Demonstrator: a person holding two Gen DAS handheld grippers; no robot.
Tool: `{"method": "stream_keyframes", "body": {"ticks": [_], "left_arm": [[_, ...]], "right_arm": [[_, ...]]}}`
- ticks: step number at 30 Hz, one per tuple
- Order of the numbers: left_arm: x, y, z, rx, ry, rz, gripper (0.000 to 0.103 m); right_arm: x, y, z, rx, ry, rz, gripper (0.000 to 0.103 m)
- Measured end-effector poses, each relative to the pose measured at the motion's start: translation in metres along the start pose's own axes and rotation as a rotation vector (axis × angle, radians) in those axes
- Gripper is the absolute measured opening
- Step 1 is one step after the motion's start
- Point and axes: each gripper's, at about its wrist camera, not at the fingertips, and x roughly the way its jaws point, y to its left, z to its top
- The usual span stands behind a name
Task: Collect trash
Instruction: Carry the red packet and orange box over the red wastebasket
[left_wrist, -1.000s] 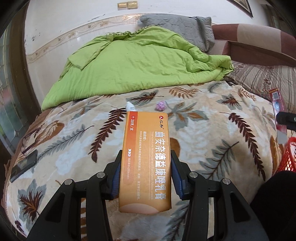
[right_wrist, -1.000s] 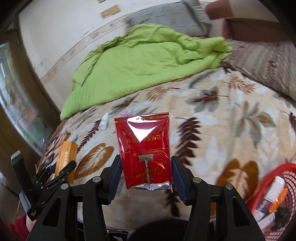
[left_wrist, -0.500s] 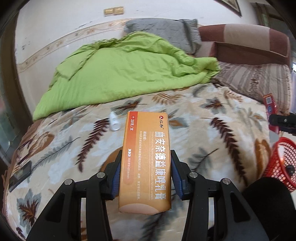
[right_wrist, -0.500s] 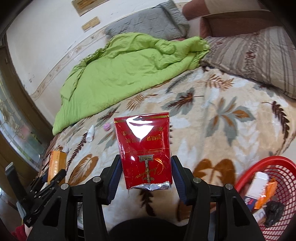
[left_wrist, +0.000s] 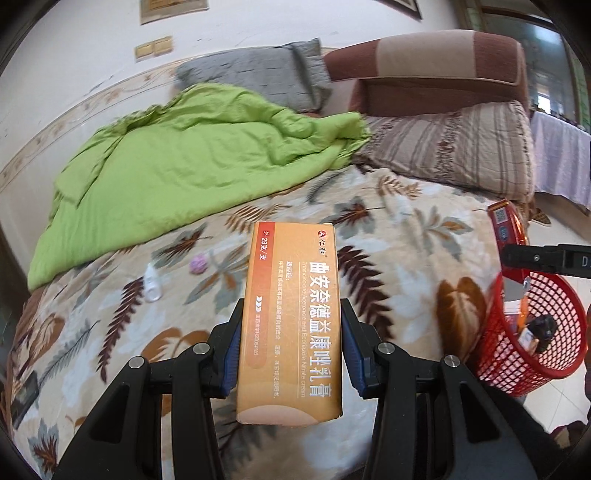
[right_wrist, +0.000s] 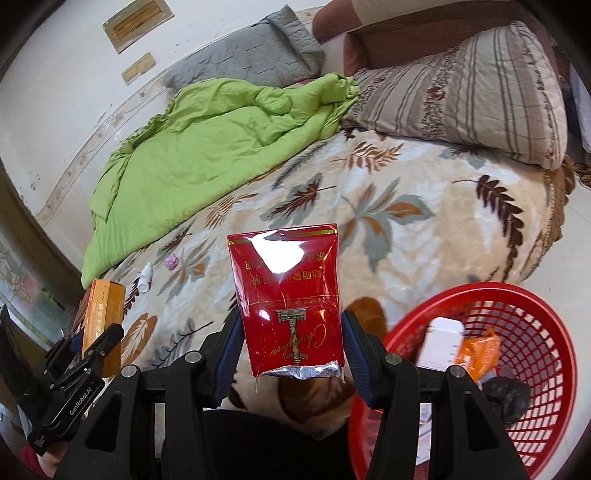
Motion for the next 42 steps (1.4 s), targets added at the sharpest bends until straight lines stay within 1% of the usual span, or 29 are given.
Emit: {"method": "stream_keyframes", "body": {"ticks": [10, 24, 34, 42], "left_arm": [[-0.002, -0.036, 0.020, 0.057, -0.026, -0.067, 0.045], [-0.002, -0.072, 0.035, 0.108, -0.026, -0.157, 0.045], [0.001, -0.093, 0.046, 0.122, -0.002, -0.228, 0.045], [0.003, -0.114, 0.054, 0.130, 0.021, -0.293, 0.045]], "right_arm": [[-0.028, -0.020, -0.003, 0.019, -0.020, -0.051, 0.057], [-0.060, -0.050, -0.009, 0.073, -0.029, -0.118, 0.057], [-0.081, -0.071, -0.012, 0.122, -0.039, -0.144, 0.057], [-0.090, -0.085, -0.017, 0.156, -0.037, -0.161, 0.057]]}}
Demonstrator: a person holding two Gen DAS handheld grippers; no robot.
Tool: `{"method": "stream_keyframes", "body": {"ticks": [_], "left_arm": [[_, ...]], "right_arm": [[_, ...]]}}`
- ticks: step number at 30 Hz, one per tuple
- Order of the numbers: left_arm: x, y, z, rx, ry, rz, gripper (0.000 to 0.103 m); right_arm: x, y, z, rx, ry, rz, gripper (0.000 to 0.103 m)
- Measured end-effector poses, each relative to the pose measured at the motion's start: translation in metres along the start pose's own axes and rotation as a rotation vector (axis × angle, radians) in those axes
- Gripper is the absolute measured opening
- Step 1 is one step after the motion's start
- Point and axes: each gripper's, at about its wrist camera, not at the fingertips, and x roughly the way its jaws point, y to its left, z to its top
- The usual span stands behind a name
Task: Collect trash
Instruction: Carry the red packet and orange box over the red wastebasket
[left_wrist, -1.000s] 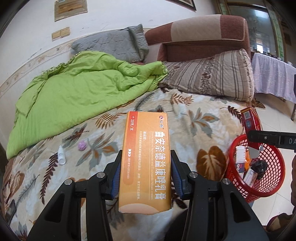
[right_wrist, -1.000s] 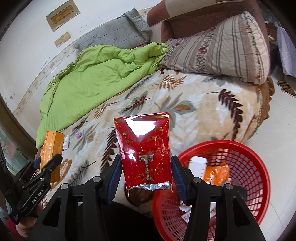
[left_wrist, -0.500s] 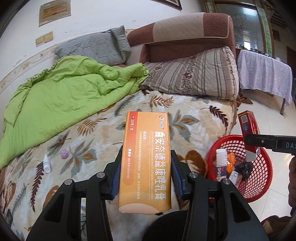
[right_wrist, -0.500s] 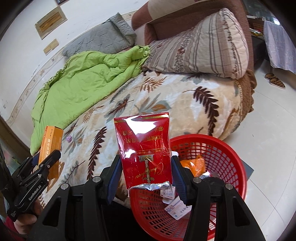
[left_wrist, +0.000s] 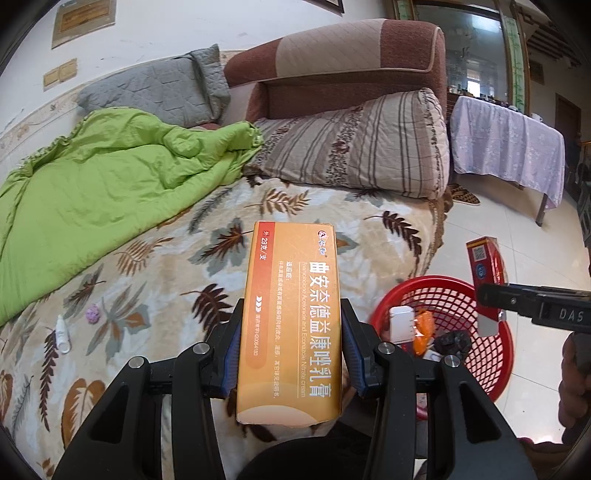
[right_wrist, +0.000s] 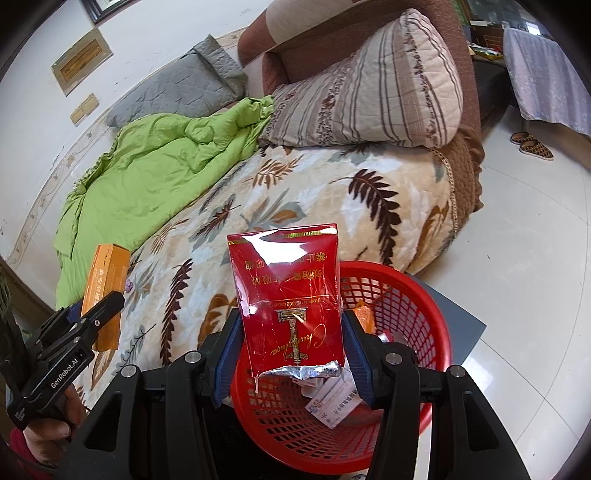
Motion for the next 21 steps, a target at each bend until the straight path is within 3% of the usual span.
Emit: {"method": "stream_keyframes", "body": {"ticks": [21], "left_arm": [[0.033, -0.040, 0.000, 0.045, 0.100, -0.101, 0.045]], "right_arm": [[0.007, -0.032, -0.006, 0.070, 0.027, -0.009, 0.057]]}}
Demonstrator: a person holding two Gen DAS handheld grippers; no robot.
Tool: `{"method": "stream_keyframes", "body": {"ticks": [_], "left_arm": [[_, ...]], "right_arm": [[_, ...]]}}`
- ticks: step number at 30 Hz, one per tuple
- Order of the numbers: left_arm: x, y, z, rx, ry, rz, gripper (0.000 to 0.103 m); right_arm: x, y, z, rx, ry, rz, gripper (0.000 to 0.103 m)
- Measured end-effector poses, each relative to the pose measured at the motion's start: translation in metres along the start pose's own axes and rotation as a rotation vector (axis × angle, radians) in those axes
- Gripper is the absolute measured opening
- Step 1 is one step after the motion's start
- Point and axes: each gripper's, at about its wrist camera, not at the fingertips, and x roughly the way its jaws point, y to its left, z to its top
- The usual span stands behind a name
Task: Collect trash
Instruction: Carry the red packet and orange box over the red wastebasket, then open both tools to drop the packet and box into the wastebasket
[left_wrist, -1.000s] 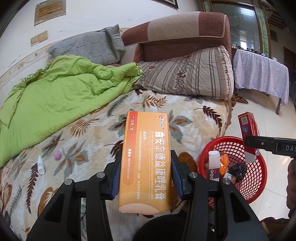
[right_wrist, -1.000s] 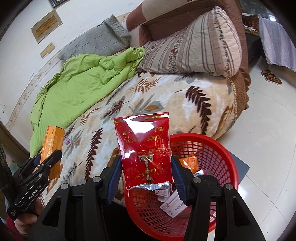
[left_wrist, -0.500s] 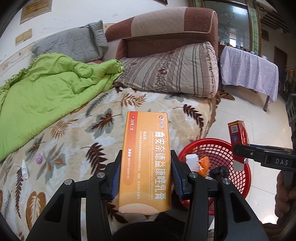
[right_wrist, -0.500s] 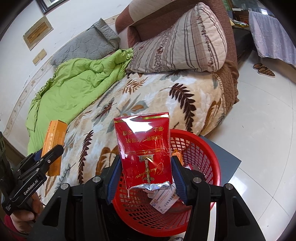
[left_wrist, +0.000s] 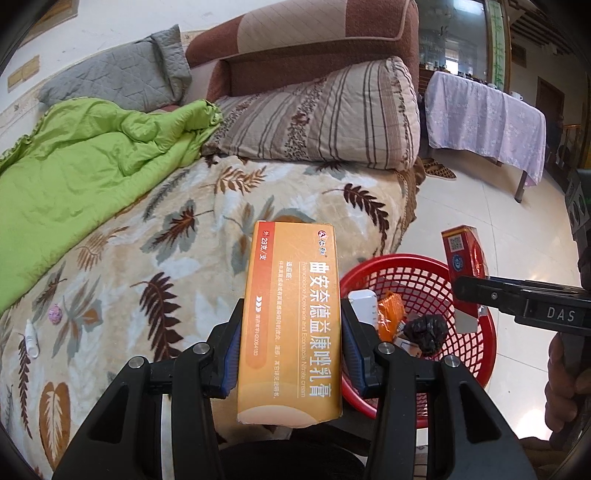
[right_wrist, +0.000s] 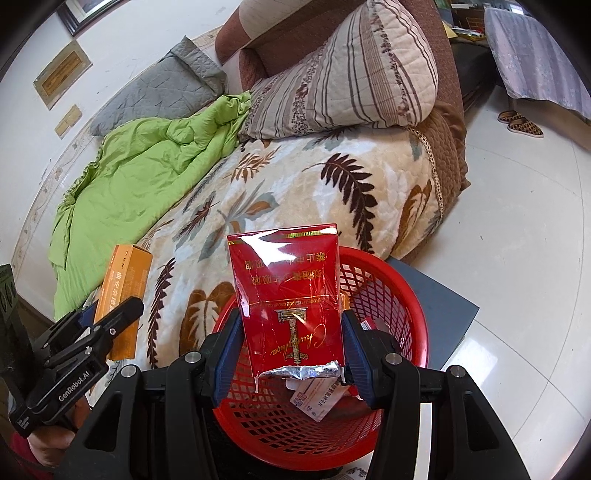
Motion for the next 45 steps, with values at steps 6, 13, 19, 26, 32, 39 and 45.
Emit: {"method": "stream_keyframes", "body": {"ticks": [6, 13, 19, 26, 32, 39, 45], "left_arm": [[0.007, -0.010, 0.000, 0.015, 0.028, -0.061, 0.045], [0.015, -0.020, -0.001, 0.021, 0.057, -0.107, 0.045], [0.023, -0.025, 0.002, 0.014, 0.077, -0.133, 0.045], [0.029, -0.032, 0.004, 0.024, 0.083, -0.135, 0.045], [0.033, -0.037, 0.005, 0.032, 0.085, -0.147, 0.045], [0.034, -0.041, 0.005, 0.038, 0.087, -0.154, 0.045], [0.036, -0.042, 0.005, 0.036, 0.085, -0.169, 0.045]], "right_arm": [[0.002, -0.006, 0.001, 0.024, 0.003, -0.011, 0.057], [0.000, -0.014, 0.001, 0.043, 0.000, -0.027, 0.057], [0.000, -0.016, 0.001, 0.049, 0.002, -0.027, 0.057], [0.002, -0.020, 0.000, 0.057, 0.009, -0.023, 0.057], [0.004, -0.024, 0.000, 0.064, 0.015, -0.026, 0.057], [0.005, -0.025, 0.000, 0.069, 0.014, -0.033, 0.058], [0.006, -0.026, 0.001, 0.073, 0.016, -0.034, 0.059]]}}
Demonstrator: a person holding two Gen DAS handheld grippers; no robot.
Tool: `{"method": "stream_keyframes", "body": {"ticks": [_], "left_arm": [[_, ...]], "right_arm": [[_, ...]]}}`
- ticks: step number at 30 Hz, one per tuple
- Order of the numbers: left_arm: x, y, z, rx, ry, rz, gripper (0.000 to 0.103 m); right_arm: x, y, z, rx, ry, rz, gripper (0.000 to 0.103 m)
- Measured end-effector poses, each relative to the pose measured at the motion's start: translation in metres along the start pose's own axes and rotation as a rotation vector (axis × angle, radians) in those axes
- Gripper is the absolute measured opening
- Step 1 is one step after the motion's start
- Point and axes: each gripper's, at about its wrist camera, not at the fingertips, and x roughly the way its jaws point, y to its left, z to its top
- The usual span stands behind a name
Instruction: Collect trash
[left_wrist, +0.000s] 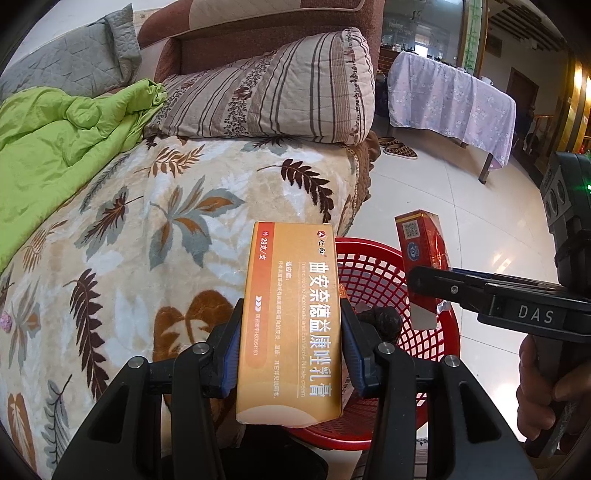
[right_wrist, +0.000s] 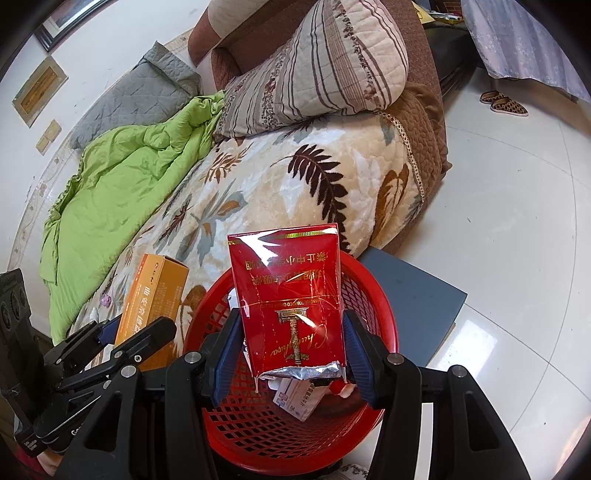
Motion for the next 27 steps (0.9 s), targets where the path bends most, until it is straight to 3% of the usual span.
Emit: {"method": "stream_keyframes", "body": {"ticks": [4, 11, 15, 18, 21, 27], "left_arm": [[0.000, -0.002, 0.000, 0.006, -0.001, -0.008, 0.047], [-0.003, 0.000, 0.000, -0.005, -0.013, 0.000, 0.062], [-0.007, 0.004, -0.001, -0.017, -0.017, 0.019, 0.078], [-0.014, 0.012, -0.001, -0.048, -0.032, 0.036, 0.084], [-0.023, 0.021, -0.002, -0.074, -0.052, 0.062, 0.089], [-0.044, 0.034, -0.008, -0.065, -0.121, 0.170, 0.095]], "right_arm": [[0.001, -0.001, 0.000, 0.000, 0.004, -0.001, 0.059], [-0.002, -0.002, 0.001, 0.012, -0.001, -0.009, 0.064], [-0.006, 0.000, 0.004, 0.009, -0.015, -0.023, 0.065], [-0.012, 0.003, 0.006, -0.001, -0.038, -0.046, 0.068], [-0.020, 0.010, 0.009, -0.029, -0.073, -0.093, 0.078], [-0.038, 0.037, 0.008, -0.132, -0.201, -0.326, 0.095]]}}
